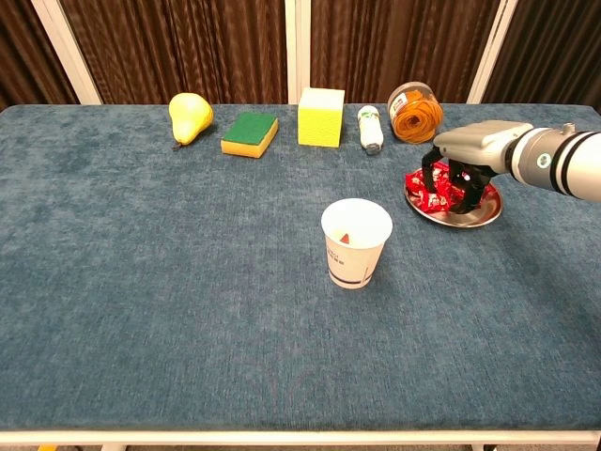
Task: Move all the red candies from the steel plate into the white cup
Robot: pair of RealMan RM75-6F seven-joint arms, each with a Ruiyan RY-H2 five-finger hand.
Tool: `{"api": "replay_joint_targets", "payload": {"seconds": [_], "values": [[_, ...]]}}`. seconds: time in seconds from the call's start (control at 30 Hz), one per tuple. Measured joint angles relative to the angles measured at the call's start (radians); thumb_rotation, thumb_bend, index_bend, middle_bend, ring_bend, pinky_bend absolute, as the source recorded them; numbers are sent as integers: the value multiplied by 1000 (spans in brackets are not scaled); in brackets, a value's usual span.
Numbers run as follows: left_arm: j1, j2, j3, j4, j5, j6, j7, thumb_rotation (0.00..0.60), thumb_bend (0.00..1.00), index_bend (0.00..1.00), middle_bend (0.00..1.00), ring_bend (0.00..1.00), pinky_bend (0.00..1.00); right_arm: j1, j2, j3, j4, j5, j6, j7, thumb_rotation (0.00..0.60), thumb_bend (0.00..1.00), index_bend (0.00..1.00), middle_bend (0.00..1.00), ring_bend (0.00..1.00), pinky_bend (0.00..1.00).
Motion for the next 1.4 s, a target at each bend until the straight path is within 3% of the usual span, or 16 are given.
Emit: {"api": "replay_joint_targets", "payload": {"seconds": [0.3,0.6,0.9,1.23,1.4], "values": [[4,-4,-1,8,2,8,-4,600,0,220,212,210,204,4,-36,8,44,-6,3,-4,600,223,538,857,896,1000],[2,-1,-4,5,9,12,-5,600,0,219,212,209,204,-16,-3,25,-2,-33,35,23,600,291,592,864,898,1000],[2,13,-6,-20,16,21,12,600,0,219,212,210,204,-43,102,45,-166,-103,84,70,600,327,620,867,900,1000],[10,26,-4,-41,18,34,26,600,0,220,212,210,205,-73,240,74,-488,-317,137,191,600,327,626,867,899,1000],[15,25,-2,-41,16,38,24,600,0,220,212,210,204,-54,236,69,-528,-358,111,200,600,327,628,867,899,1000]]}}
